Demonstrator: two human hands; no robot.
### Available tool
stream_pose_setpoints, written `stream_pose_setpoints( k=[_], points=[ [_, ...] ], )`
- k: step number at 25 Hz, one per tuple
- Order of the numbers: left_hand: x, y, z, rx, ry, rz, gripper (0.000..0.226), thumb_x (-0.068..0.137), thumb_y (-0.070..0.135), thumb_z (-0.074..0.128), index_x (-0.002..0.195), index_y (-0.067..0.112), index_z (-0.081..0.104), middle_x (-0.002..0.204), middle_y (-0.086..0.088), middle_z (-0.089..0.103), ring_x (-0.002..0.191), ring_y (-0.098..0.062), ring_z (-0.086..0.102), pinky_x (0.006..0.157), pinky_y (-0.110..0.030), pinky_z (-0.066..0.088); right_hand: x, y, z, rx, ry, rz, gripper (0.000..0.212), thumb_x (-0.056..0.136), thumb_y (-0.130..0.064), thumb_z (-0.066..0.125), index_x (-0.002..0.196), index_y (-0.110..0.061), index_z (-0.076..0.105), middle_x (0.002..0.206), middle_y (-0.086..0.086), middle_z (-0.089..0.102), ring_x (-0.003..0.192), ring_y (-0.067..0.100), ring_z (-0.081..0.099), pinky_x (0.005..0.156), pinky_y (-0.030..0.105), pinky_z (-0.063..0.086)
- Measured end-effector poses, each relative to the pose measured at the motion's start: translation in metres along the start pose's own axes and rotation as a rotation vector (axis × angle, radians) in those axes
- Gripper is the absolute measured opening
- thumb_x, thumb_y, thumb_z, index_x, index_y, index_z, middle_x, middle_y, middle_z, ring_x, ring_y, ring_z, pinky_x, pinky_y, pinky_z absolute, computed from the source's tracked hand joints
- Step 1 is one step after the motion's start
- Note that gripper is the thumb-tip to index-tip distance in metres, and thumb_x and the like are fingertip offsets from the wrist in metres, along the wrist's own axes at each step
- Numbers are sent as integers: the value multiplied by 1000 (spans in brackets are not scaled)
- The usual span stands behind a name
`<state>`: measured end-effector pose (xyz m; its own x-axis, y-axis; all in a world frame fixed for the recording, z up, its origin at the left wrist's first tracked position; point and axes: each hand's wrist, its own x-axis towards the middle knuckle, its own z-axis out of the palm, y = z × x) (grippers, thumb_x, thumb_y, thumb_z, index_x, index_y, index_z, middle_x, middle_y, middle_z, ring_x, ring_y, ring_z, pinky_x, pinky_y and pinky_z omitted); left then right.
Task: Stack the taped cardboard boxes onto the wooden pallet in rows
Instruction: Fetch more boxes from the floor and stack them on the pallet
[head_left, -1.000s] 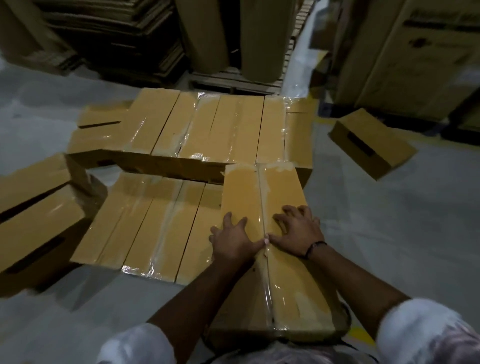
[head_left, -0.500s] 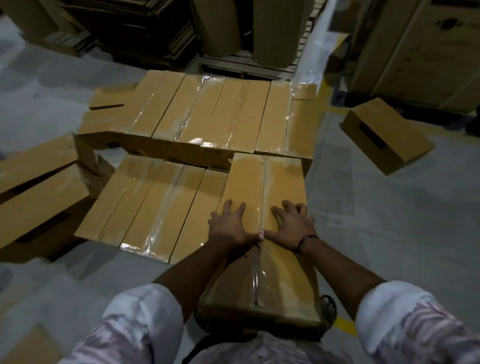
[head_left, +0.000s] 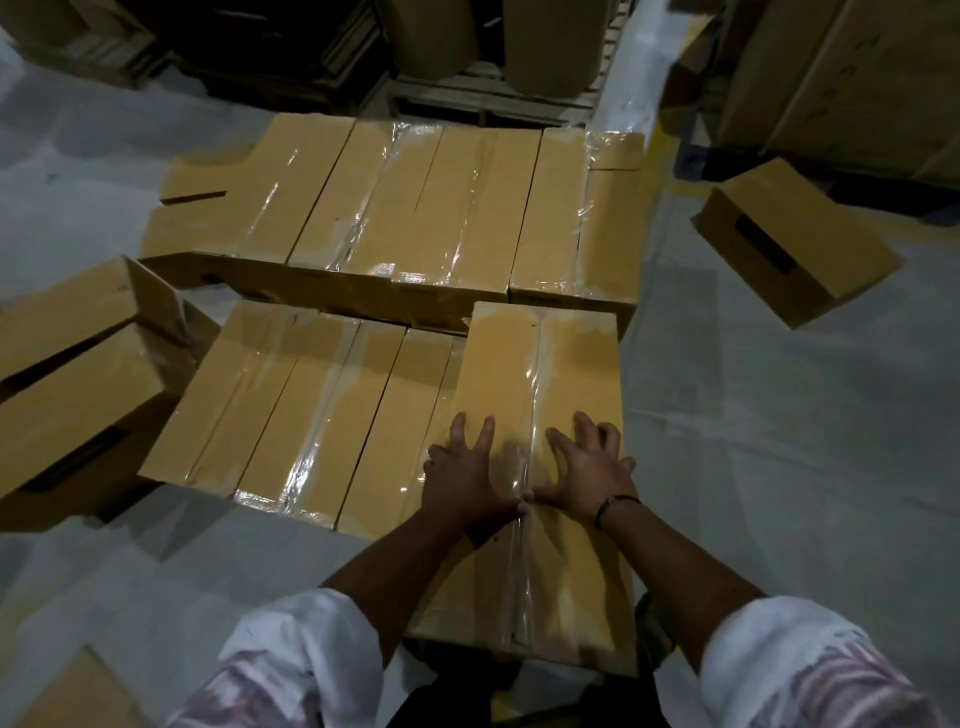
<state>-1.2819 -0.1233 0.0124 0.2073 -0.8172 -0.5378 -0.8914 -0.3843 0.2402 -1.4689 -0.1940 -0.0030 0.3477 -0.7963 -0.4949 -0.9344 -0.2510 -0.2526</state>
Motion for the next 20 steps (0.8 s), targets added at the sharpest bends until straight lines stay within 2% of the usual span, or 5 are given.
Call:
stream_pose_setpoints(
  k=[6,11,15,18,20],
  points=[
    [51,-2,20,15,32,84,140,61,82,76,161,40,-12,166,-5,-27,146,-49,17,115,-60,31,36,18,26,65,46,67,95,70,-77,70,151,-44,31,166,-4,-6,147,34,-2,111,62,30],
    [88,-13,43,-102,-42,97,133,69,64,85,163,37,-4,165,-3,-32,150,-49,7,119,-63,25,66,34,53,98,98,-2,69,83,-58,71,145,-47,42,167,-9,1,149,28,-1,113,59,26],
    [100,-23,76,-213,-198,25,125,70,56,88,164,34,9,168,-4,-24,152,-48,11,121,-60,25,71,55,76,284,-57,51,66,88,-37,76,146,-45,45,169,-7,5,152,25,0,116,59,25],
    [68,-28,97,-101,-228,44,116,73,52,87,163,33,16,170,-8,-14,152,-46,11,120,-57,28,46,60,94,279,-132,57,71,87,-36,77,148,-42,42,169,-6,1,153,27,-6,115,63,29],
    [34,-38,113,23,-238,83,114,74,52,86,162,37,15,169,-9,-16,151,-47,9,118,-58,31,19,59,108,214,-174,36,71,87,-37,76,149,-41,41,169,-5,-4,153,31,-11,114,65,32]
  ],
)
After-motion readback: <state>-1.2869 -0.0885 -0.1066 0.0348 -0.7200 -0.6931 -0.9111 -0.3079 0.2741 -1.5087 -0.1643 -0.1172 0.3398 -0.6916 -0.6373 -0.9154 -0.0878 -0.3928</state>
